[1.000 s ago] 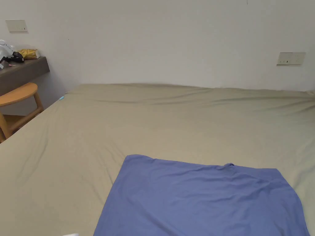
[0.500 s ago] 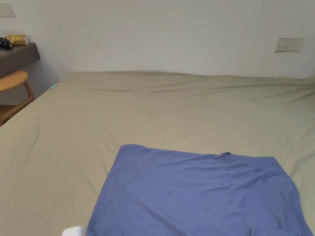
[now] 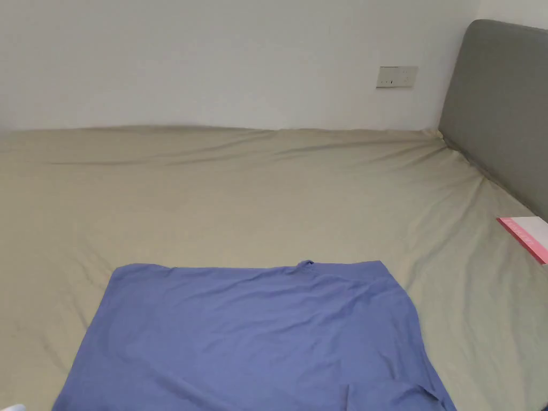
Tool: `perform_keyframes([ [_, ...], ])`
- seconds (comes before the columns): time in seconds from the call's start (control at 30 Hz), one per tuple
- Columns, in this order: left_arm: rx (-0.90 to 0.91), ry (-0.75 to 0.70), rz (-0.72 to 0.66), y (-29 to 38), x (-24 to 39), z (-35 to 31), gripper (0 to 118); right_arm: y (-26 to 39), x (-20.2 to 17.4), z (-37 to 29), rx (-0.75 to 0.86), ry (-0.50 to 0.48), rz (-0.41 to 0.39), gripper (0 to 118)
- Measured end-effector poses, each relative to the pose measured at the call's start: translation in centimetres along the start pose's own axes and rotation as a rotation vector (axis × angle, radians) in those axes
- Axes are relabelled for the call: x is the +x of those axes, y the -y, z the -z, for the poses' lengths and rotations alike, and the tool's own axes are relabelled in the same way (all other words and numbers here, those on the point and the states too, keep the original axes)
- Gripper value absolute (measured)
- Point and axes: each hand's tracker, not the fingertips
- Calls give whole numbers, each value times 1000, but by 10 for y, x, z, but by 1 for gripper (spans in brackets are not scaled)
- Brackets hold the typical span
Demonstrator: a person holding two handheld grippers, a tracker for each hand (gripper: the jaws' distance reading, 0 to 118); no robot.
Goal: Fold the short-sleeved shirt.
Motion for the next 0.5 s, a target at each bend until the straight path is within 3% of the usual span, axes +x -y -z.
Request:
perform_keyframes([
  [0.03,0,-3,2,0,1,0,9,1,-1,4,-5,-8,3,40],
  [0.07,-1,-4,4,1,4,-3,9,2,-3,4,42,50,-2,36],
  [0.13,-2,-1,8,1,7,-5,9,-7,0,-5,16,-55,49,12],
  [0.17,-3,0,8,0,8,-5,9,-10,0,-9,15,-100,101,12],
  [0.2,-6,2,8,-2,8,-6,9,-12,-1,-13,22,-77,117,12],
  [0.37,18,33,12,-17,10,-18,9,-28,7,-37,104,-98,41,12],
  [0.5,24,47,14,-45,15,-14,9,-65,26,-38,150,-193,106,12],
])
